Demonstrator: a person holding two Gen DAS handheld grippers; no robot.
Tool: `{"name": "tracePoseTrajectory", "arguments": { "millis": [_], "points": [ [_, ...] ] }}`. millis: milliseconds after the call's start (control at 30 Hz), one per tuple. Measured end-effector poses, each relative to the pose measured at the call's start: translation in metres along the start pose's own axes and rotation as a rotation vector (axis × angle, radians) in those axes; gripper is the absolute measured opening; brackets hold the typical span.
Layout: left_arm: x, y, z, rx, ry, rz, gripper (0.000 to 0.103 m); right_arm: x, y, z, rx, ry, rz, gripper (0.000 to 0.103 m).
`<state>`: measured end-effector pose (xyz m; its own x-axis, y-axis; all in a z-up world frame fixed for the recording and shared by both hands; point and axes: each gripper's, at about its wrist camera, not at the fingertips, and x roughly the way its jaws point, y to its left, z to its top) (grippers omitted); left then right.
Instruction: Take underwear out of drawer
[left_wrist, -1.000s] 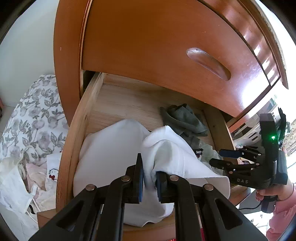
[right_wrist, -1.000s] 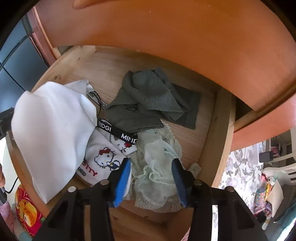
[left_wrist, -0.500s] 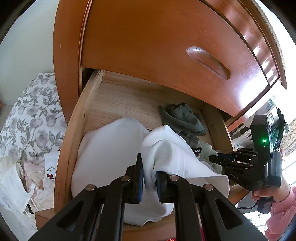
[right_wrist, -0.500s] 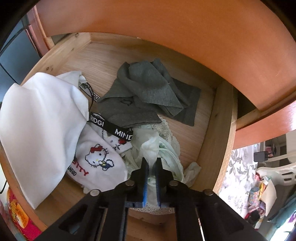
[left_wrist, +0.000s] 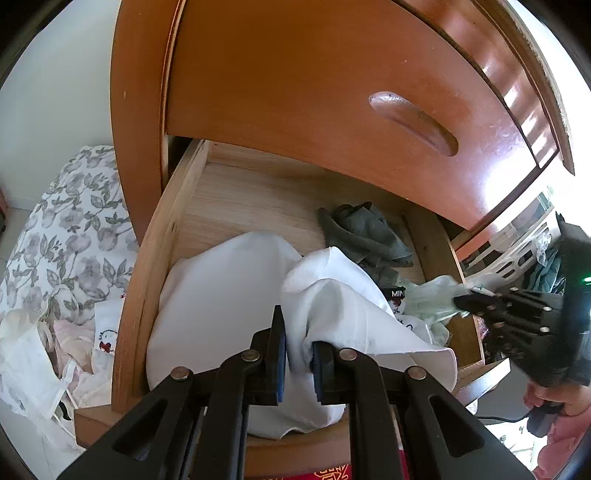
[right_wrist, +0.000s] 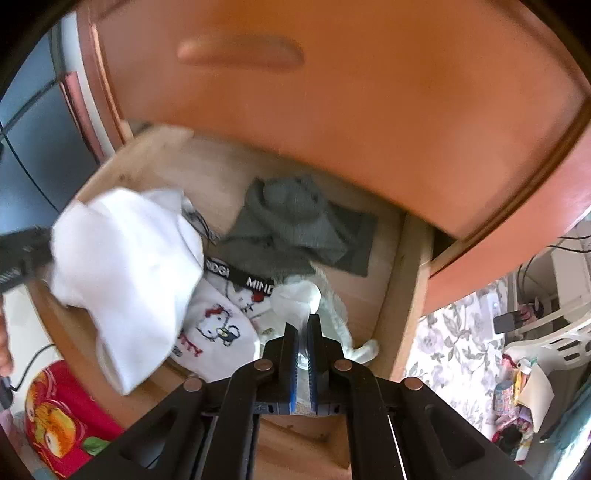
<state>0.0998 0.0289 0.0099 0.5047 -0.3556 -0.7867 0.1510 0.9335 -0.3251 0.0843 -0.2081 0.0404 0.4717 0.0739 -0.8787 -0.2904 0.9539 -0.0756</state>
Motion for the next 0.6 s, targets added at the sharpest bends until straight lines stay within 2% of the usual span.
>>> {"name": "tracePoseTrajectory", "arguments": {
  "millis": [200, 600],
  "points": [
    [-0.002, 0.0, -0.004, -0.005, 0.005, 0.01, 0.012, -0.036, -0.004, 0.009, 0.011, -0.084, -0.002, 0.005],
    [-0.018, -0.004, -0.005, -0.006, -0.008, 0.032, 0.012, -0.1, -0.012, 0.005, 0.06, -0.246, 0.006, 0.005]
  ]
}}
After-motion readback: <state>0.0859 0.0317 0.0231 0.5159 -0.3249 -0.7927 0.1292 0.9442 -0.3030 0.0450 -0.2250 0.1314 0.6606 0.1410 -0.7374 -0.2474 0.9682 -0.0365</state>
